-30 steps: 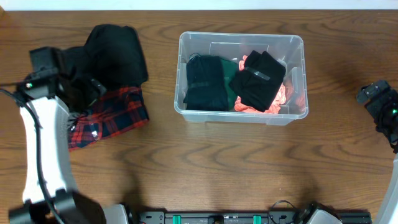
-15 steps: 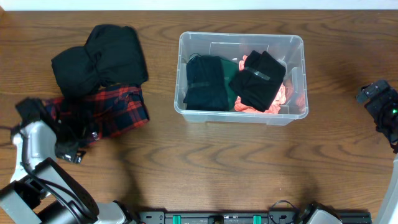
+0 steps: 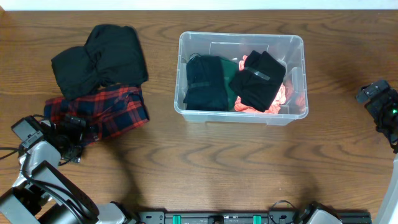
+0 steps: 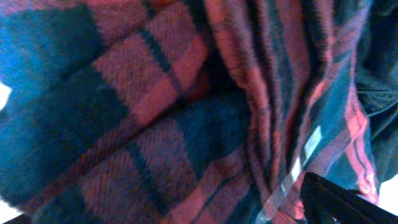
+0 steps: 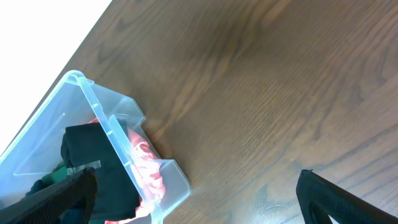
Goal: Pack container
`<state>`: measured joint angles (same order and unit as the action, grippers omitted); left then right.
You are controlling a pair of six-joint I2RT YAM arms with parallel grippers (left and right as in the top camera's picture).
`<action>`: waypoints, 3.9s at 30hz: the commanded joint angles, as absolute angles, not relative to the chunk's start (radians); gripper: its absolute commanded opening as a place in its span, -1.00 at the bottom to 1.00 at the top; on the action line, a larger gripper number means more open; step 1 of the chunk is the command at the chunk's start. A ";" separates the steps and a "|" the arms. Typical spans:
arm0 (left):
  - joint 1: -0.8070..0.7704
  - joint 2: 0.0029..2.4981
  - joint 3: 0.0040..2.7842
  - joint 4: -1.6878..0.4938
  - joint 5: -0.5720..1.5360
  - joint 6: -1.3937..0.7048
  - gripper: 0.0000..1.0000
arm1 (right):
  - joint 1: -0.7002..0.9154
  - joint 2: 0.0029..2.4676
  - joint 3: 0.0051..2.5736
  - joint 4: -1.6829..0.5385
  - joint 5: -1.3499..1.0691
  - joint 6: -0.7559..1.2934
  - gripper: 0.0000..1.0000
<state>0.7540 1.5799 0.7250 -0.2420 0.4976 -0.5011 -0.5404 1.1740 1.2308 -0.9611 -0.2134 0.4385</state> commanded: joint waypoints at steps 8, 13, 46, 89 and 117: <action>0.740 1.639 0.710 -0.241 0.566 -0.402 0.00 | -0.549 1.173 1.233 -0.962 -0.221 0.448 0.98; 0.740 1.628 0.718 -0.239 0.681 -0.323 -0.56 | -0.549 1.173 1.233 -0.962 -0.221 0.448 0.98; -0.081 0.997 0.896 0.051 0.745 -0.865 -0.88 | -0.549 1.173 1.233 -0.962 -0.221 0.448 0.99; -0.384 1.281 0.897 0.275 0.366 -0.773 0.96 | -0.549 1.173 1.233 -0.962 -0.221 0.448 0.99; 0.003 1.267 0.900 0.263 0.773 -0.688 0.44 | -0.549 1.173 1.233 -0.962 -0.221 0.448 0.98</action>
